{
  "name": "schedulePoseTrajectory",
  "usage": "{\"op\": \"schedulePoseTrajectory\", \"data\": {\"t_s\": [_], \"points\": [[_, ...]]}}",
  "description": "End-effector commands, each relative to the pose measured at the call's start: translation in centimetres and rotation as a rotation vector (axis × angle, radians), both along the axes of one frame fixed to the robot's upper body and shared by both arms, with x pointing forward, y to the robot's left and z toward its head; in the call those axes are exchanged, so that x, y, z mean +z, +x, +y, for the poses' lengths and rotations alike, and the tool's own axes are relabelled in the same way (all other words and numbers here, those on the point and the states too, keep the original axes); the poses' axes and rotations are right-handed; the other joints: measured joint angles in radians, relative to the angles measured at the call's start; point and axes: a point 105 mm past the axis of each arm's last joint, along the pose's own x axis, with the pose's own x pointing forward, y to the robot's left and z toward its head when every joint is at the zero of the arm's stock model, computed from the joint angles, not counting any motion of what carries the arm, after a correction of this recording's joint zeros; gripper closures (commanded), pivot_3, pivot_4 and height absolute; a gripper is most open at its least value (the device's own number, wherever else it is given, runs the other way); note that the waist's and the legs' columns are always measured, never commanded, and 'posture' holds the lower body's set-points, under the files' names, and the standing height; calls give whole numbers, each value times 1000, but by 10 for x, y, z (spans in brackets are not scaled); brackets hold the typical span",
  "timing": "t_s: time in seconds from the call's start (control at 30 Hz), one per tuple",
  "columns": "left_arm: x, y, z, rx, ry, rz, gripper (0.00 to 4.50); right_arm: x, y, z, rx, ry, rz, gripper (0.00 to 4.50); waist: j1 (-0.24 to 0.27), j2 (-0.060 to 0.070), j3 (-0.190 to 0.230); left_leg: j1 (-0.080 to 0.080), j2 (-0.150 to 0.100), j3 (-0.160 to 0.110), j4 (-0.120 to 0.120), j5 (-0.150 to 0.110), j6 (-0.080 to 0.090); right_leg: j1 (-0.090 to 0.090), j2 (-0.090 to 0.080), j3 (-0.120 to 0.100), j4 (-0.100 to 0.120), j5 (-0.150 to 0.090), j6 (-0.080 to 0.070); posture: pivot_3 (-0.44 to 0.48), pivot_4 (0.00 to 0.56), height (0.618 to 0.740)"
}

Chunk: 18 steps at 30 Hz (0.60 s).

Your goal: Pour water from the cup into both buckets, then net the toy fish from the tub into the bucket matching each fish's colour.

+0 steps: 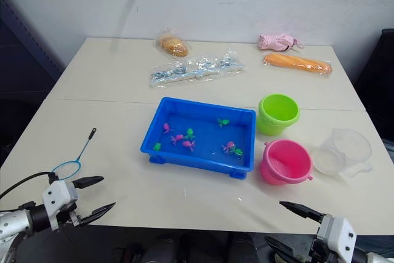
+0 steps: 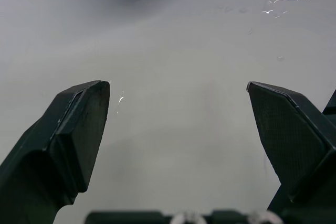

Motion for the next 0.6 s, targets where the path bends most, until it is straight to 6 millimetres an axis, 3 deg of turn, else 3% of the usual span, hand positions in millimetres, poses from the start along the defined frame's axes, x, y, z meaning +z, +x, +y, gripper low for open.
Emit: {"op": "schedulePoseTrajectory", "data": {"t_s": [0.03,0.17,0.23,0.33,0.43,0.6], "points": [[10,-5,-6,-50,-40,44,0,8,0,1,-22,19,-32,28,0,0,0,0,0,0,0,0,0,0,0,0,0,0,0,0,150,740],[37,-11,-39,-192,-237,91,0,27,-1,-1,-132,61,-94,28,2,2,0,-1,1,-1,0,0,0,0,0,1,0,0,0,0,150,740],[45,-12,-65,-303,-278,95,0,36,-5,-14,-252,81,-129,28,3,3,0,0,0,-2,1,0,0,1,-1,4,0,0,0,0,150,740],[53,-11,-85,-383,-308,90,0,44,-7,-26,-367,89,-177,28,3,3,-1,0,0,-2,1,0,-1,1,0,4,0,0,0,0,150,740],[75,2,-120,-514,-376,37,0,43,-13,-56,-595,103,-200,28,3,4,-1,0,0,-2,0,0,-1,1,1,3,1,0,0,0,150,740],[102,23,-149,-599,-435,-43,0,31,-15,-110,-966,105,-248,28,-3,4,-2,1,-1,0,0,1,-2,1,3,2,7,0,0,0,150,740]]}}
